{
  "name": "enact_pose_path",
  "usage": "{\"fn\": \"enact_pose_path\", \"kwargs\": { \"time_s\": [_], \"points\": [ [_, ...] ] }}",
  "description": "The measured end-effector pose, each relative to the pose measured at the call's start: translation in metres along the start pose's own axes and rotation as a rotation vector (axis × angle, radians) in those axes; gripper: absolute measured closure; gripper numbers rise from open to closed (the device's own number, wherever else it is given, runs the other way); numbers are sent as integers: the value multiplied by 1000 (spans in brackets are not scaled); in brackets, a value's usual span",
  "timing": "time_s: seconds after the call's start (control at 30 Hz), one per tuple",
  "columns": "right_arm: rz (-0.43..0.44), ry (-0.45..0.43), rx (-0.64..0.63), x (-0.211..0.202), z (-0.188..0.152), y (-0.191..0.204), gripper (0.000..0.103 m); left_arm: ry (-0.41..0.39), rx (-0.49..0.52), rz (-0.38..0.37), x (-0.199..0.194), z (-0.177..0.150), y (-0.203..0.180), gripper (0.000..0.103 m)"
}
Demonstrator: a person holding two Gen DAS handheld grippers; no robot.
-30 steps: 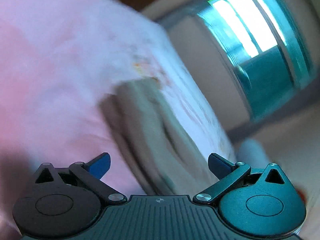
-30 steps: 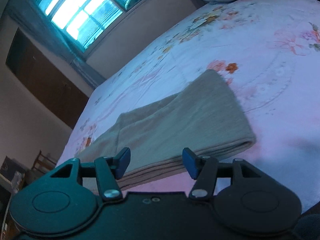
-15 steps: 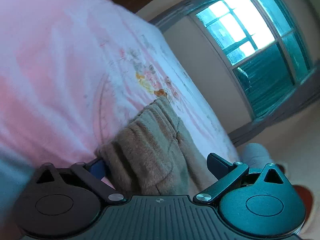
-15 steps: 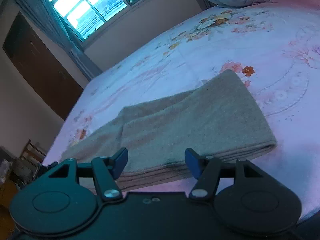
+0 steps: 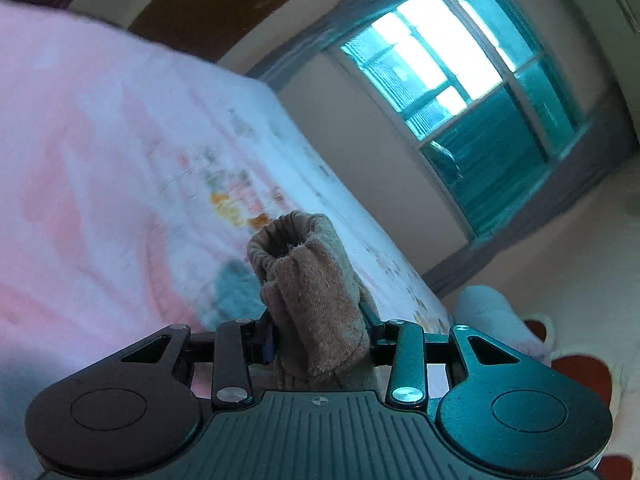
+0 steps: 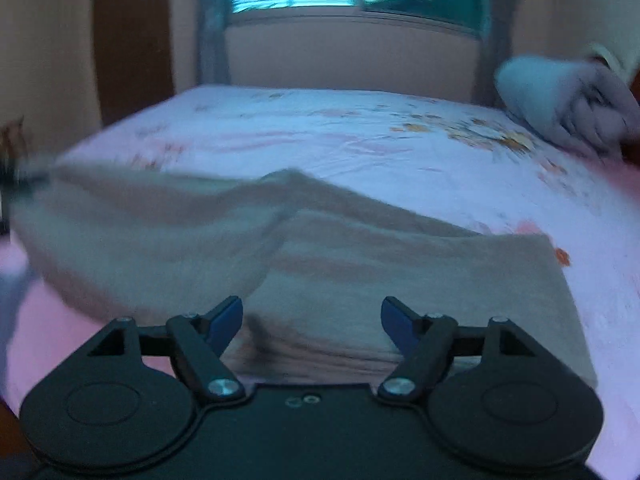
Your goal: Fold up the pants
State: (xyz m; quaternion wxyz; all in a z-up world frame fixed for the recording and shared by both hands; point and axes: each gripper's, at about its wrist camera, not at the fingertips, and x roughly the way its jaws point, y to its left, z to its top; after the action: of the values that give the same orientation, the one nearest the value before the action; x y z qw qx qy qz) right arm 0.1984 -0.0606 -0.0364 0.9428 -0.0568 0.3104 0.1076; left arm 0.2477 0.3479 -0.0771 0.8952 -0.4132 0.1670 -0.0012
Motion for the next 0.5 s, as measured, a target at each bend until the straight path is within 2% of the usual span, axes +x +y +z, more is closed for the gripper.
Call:
{"fn": "enact_pose_path", "kwargs": {
  "time_s": [0.07,0.13,0.33,0.37,0.4,0.43,0.5],
  "points": [
    [-102,126,-126,29,-15,17,28,7,16,-22,-5,4,-10,64],
    [-112,90,-140,32,-24,19,27,12,48,-27,-11,5,-21,64],
    [-99,87,-161,30,-24,14,26,2,120,-58,-13,10,-67,64],
    [-91,91,-149,29,-23,12,26,0,137,-67,-12,10,-79,64],
    [-70,78,-101,21,-17,5,31,-1,159,-76,-11,9,-92,64],
    [-38,20,-20,5,-14,-5,30,4,189,-93,-6,8,-106,64],
    [39,-108,140,-28,-15,-27,21,24,244,-135,1,2,-139,65]
  ]
}}
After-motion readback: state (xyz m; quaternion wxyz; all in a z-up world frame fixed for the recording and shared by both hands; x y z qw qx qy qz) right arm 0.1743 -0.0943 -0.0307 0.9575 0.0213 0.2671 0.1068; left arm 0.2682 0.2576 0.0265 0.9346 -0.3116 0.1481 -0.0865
